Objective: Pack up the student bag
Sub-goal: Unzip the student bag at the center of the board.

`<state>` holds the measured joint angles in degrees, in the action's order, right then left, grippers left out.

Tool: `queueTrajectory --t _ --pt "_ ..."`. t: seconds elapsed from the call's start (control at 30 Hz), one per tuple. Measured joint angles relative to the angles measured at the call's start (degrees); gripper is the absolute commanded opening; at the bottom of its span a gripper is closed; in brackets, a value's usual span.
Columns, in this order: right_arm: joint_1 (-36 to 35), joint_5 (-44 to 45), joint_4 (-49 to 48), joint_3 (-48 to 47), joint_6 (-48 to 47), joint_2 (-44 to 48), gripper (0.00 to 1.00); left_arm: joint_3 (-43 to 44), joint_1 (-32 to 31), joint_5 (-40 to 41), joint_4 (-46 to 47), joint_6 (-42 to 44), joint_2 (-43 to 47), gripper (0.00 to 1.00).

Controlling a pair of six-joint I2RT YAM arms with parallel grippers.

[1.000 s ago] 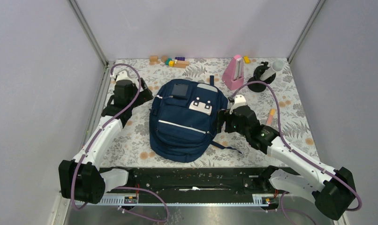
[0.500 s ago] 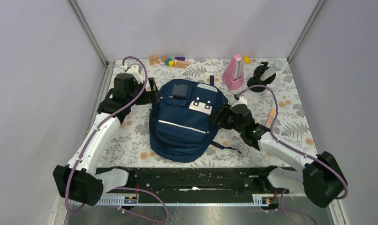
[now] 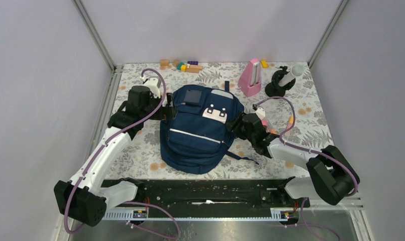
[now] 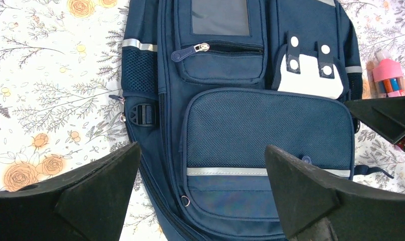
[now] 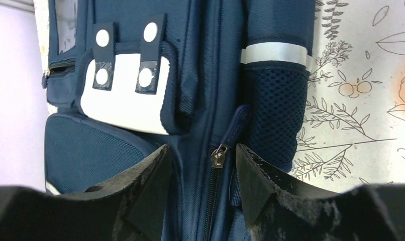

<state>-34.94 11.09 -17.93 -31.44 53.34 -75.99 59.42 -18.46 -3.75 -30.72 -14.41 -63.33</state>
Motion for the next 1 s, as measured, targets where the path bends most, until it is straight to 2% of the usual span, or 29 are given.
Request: queueTrajectory --t 0.33,0.5,0.57,0.8,0.87,0.93,1.0 --pt "0.09 4.39 -3.45 0.72 3.52 -2.54 0.58 0.00 -1.95 1.33 -0.07 0.87 -0.04 0.98" --pt "0.96 2.93 -6.93 0.72 3.56 -7.21 0.56 0.00 -2.51 1.88 -0.07 1.09 -0.13 0.98" --pt "1.14 2.49 -7.87 0.74 4.04 -7.85 0.54 0.00 -2.69 2.08 -0.07 1.11 -0.28 0.99" --pt "1.33 1.84 -15.19 3.45 8.20 -9.35 0.35 0.00 -3.08 2.34 -0.07 1.16 -0.57 0.98" --pt "1.36 2.19 -16.52 4.35 8.92 -9.40 0.32 0.00 -3.23 2.43 -0.07 1.18 -0.59 0.99" --pt "1.36 2.78 -17.84 5.33 9.53 -9.40 0.34 0.00 -3.34 2.45 -0.07 1.31 -0.59 0.99" --pt "1.36 3.10 -18.78 5.81 9.66 -9.29 0.40 0.00 -3.50 2.47 -0.07 1.42 -0.63 0.98"
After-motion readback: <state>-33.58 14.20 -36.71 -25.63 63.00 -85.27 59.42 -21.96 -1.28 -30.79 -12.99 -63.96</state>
